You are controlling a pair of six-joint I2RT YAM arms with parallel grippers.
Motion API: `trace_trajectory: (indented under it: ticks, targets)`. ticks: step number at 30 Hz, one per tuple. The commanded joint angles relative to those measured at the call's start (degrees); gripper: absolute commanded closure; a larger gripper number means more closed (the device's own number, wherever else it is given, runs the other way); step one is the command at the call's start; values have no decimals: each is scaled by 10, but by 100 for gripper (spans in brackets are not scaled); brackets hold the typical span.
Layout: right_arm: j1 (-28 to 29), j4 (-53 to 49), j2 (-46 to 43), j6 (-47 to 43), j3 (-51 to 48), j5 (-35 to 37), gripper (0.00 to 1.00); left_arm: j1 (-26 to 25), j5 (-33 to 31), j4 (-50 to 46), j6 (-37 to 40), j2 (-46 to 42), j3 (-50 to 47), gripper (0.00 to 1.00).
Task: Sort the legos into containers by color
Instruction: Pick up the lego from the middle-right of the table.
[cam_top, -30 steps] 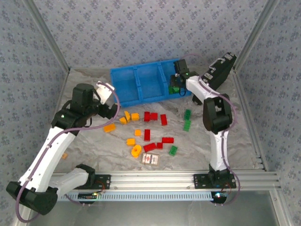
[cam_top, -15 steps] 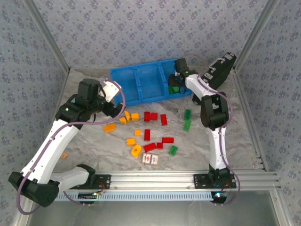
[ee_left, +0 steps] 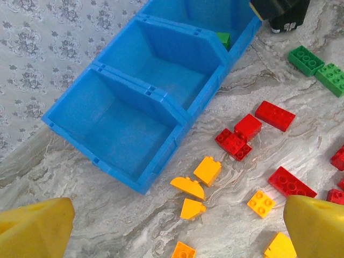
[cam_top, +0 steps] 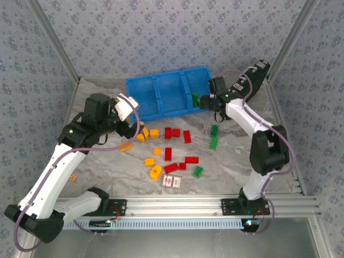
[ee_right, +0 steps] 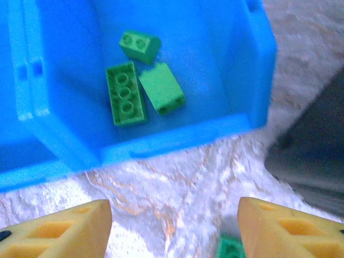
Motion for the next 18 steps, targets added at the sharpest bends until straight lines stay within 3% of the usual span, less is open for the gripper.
trace_trajectory:
  ticks: [1, 5, 18]
  targets:
    - [3, -10, -33, 55, -71, 24, 33, -4, 17, 10, -5, -9, -6, 0]
    - [4, 28, -45, 96, -141, 11, 33, -5, 18, 12, -5, -19, -11, 0]
    - [-19, 56, 40, 132, -156, 14, 30, -5, 8, 7, -6, -28, -18, 0]
